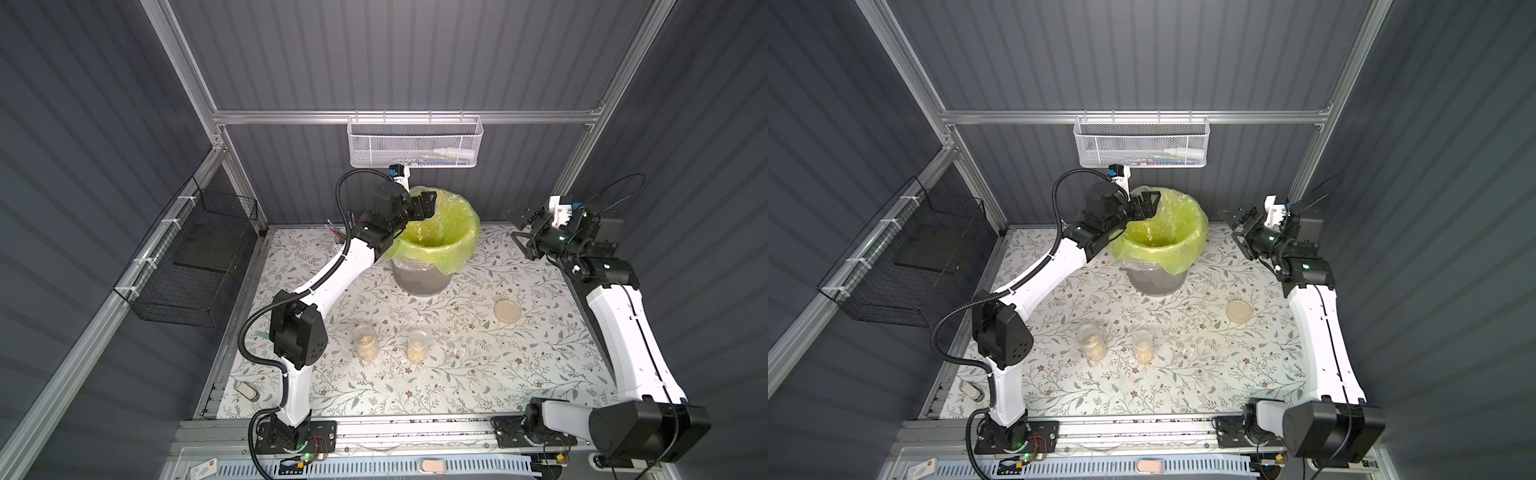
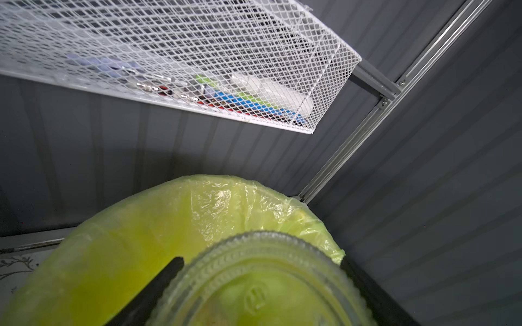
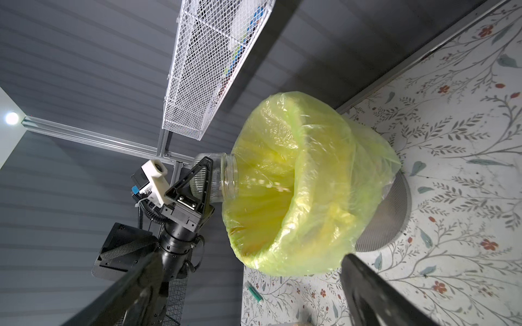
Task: Empty expired oatmeal from jars
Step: Move the trash bin to the center of the board.
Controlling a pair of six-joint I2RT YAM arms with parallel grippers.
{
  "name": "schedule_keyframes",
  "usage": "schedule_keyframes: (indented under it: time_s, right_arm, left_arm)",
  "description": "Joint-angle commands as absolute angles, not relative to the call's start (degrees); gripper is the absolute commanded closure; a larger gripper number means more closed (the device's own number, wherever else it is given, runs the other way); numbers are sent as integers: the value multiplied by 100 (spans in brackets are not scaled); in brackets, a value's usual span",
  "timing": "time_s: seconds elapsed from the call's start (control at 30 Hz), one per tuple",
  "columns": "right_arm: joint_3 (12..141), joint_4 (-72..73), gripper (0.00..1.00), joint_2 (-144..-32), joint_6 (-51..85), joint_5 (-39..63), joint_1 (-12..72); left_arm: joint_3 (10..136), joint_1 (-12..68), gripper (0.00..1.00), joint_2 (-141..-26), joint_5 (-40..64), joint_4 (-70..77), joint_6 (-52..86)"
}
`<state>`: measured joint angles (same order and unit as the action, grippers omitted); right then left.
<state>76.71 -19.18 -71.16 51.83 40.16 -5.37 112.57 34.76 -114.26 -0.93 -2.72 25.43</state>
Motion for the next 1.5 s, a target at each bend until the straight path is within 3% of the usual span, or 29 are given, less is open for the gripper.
schedule_keyframes:
  time_s: [0.0, 0.9, 1.3, 1.37, 1.47]
  right_arm:
    - [7462, -2034, 1, -6925, 5116, 4215, -595]
    - [6970, -2028, 1, -6677, 5010, 4462, -835]
    - [6993, -1828, 1, -6732, 5185, 4527, -831]
    - [6988, -1775, 1, -6731, 5208, 4519, -835]
    - [7007, -1737, 1, -6759, 5238, 4544, -835]
  left_arm:
    - [11621, 3445, 70, -11520, 3, -330, 2238]
    - [13339, 3595, 70, -12282, 326, -2157, 537]
    - [13096, 3578, 68, -11975, -137, -2058, -71]
    - [12981, 3588, 65, -12021, 260, -1821, 64]
    - [13886, 3731, 74, -12480, -5, -2859, -504]
